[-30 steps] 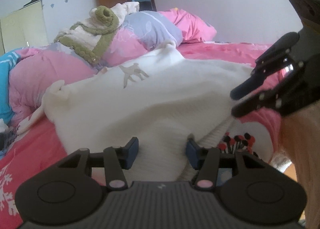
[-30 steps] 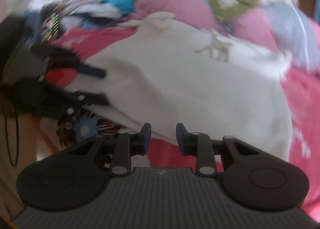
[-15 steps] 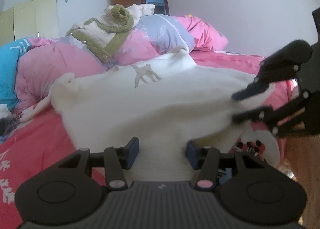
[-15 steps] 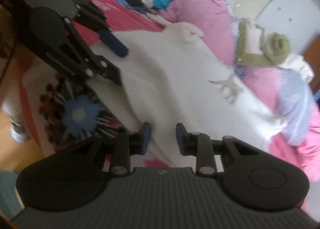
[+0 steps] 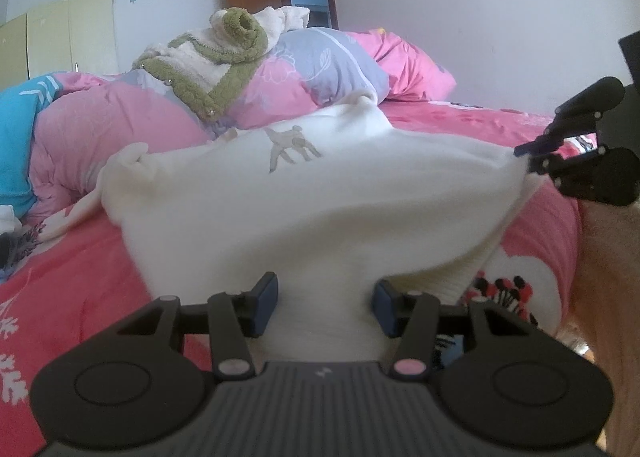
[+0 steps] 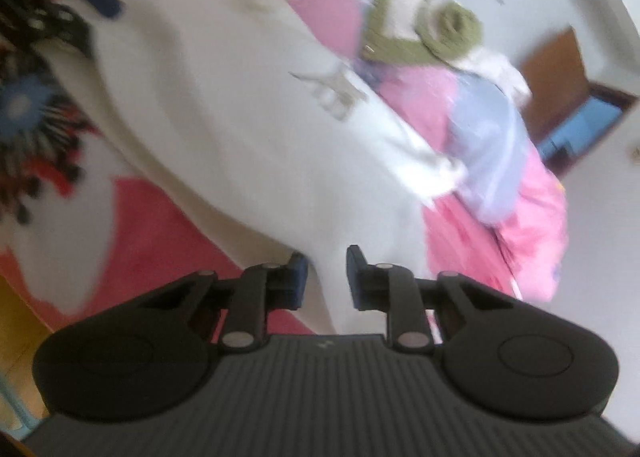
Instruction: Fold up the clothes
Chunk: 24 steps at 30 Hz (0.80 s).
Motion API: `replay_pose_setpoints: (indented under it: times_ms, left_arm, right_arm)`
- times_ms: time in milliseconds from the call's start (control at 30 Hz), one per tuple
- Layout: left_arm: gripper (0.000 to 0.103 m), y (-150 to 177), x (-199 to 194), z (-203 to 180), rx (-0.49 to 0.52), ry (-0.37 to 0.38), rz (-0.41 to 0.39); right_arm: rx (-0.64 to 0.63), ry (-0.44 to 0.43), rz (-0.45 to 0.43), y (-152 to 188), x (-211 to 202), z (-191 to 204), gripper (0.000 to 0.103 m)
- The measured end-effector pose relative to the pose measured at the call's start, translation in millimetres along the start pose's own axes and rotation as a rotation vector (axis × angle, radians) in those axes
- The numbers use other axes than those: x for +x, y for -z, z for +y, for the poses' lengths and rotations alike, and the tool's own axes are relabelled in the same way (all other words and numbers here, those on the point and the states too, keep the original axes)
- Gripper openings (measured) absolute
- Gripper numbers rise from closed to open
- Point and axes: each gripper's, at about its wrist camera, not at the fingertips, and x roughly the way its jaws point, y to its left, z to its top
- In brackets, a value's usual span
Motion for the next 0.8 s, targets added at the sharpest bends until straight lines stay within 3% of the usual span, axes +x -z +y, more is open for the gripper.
replay_pose_setpoints:
  times_ms: [67,300,533,700,800]
  left_arm:
    - [0.052,0,0,1,-0.005,0.004,-0.002]
    - [0.052,1,0,-3,0.015,-0.004,-0.002]
    - [0.052,2,2,-4,0.026,-0.003,0.003]
    - [0.052,2,2,-5,0.029,-0.004,0.003]
    - [0.052,3,2,-5,0.031,-0.006,0.003]
  right_arm:
    - [0.048,0.012,0.024,6,4,-11,0.005]
    - [0.065,0.097,-0.021,7,17,-25,0.003]
    - [0.012,0.020,0.069,23,29,-15,0.004]
    - [0.019,0.010,0.093,28,13,-28,0.034]
    - [0.043,-0.037,0.108,35,0,-38,0.034]
